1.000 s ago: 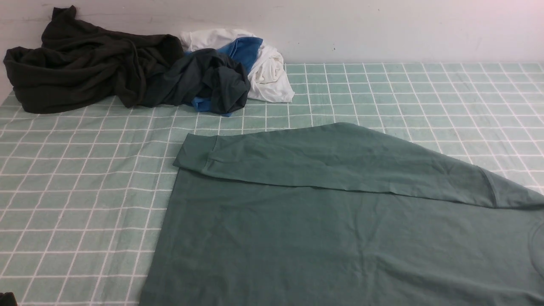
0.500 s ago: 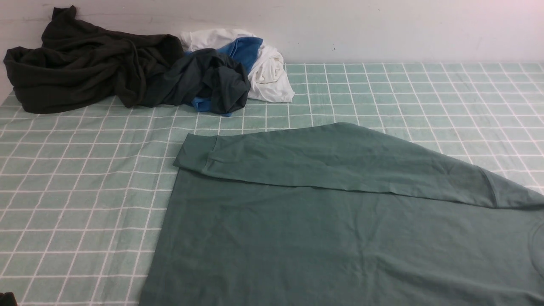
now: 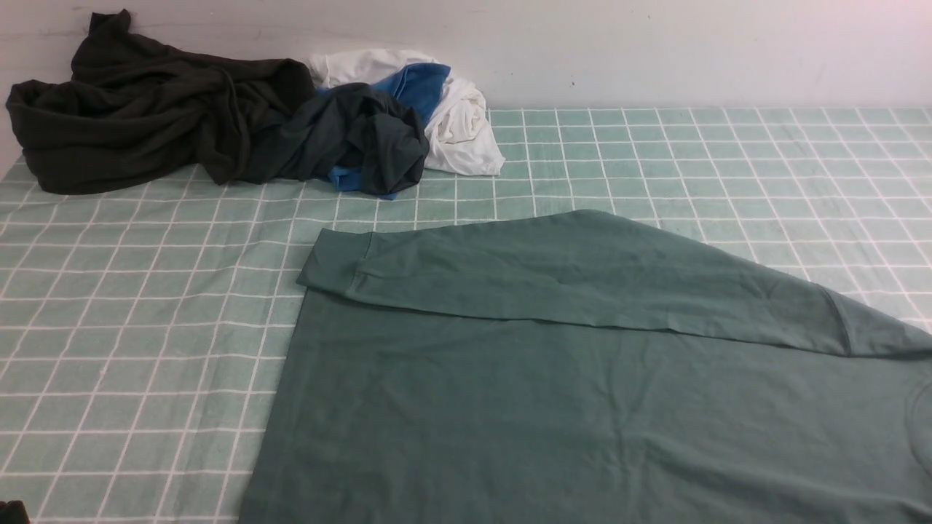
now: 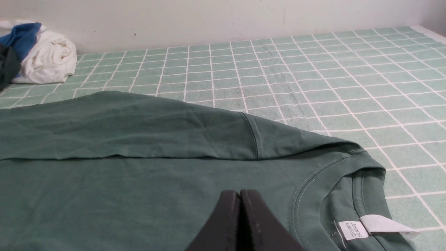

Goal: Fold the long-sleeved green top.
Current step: Use the left arm to clamp the cuff closest to it

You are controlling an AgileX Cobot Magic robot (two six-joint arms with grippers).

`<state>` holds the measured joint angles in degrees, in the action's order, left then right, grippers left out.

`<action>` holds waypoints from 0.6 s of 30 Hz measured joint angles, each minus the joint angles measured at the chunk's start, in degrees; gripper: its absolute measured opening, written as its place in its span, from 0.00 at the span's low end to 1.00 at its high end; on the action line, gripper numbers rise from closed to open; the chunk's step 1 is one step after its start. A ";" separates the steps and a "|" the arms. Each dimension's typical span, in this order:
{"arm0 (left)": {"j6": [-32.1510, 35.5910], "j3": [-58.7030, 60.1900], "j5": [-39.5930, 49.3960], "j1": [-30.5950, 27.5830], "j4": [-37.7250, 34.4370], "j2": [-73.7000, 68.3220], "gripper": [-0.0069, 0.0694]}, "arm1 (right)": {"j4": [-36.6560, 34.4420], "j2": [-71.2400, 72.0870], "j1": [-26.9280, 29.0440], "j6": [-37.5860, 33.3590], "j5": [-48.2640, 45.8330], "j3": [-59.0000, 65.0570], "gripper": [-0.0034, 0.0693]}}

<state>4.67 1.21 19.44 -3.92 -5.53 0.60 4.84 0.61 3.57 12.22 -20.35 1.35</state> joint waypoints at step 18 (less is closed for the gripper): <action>0.05 0.00 0.00 0.00 -0.50 0.00 0.09 | 0.00 0.00 0.00 0.00 0.00 0.00 0.03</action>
<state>4.72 1.21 19.44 -3.92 -6.03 0.60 4.84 0.61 3.57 12.22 -20.35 1.35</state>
